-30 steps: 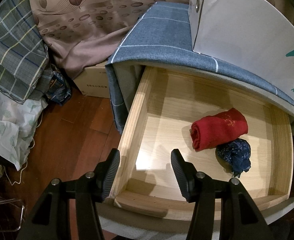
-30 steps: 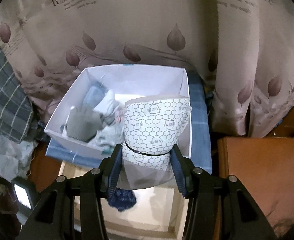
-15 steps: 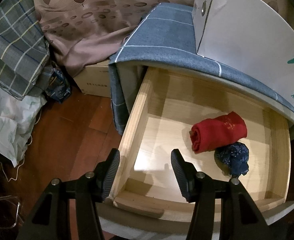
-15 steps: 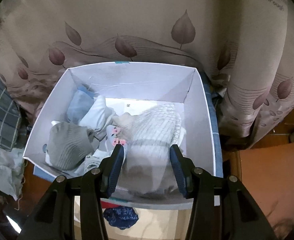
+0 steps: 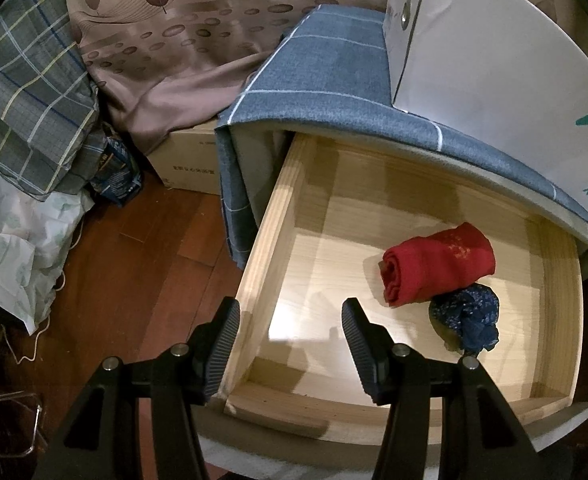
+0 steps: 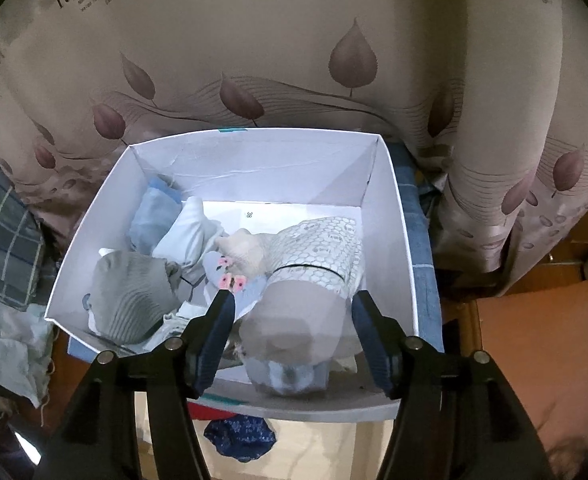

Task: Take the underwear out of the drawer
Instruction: 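Lower the hexagon-print underwear into the box and open the right gripper, then move the right gripper into the drawer and close it on the dark blue floral underwear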

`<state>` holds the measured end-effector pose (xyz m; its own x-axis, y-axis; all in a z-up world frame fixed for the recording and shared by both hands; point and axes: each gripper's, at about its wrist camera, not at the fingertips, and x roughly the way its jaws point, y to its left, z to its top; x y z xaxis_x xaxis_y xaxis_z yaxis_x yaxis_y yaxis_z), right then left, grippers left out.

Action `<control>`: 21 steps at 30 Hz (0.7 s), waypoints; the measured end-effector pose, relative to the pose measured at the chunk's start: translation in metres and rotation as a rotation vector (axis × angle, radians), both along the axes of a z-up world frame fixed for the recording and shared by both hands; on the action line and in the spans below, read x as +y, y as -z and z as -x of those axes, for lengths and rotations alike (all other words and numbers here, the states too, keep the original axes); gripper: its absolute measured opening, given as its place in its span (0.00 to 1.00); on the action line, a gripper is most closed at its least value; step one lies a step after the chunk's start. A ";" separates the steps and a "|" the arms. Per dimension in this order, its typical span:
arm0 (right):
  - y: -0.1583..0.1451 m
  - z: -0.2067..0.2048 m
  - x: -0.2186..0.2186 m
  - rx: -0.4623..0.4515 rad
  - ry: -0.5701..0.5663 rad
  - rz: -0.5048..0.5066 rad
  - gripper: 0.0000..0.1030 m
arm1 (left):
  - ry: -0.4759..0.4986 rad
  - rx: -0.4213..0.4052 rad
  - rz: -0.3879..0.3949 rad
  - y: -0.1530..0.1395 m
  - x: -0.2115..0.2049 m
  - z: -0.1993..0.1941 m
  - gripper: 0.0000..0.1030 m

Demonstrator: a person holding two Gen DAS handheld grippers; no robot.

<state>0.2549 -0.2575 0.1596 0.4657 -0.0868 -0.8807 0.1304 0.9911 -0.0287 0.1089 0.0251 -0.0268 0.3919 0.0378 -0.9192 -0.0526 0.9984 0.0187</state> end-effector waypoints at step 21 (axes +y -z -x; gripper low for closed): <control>-0.007 0.095 0.020 0.037 -0.154 -0.062 0.57 | -0.007 0.012 -0.006 0.001 0.003 0.000 0.53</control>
<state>0.1598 -0.2373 0.1668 0.4362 0.0385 -0.8990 -0.0232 0.9992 0.0316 0.1093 0.0278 -0.0278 0.3804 0.0460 -0.9237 -0.0594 0.9979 0.0252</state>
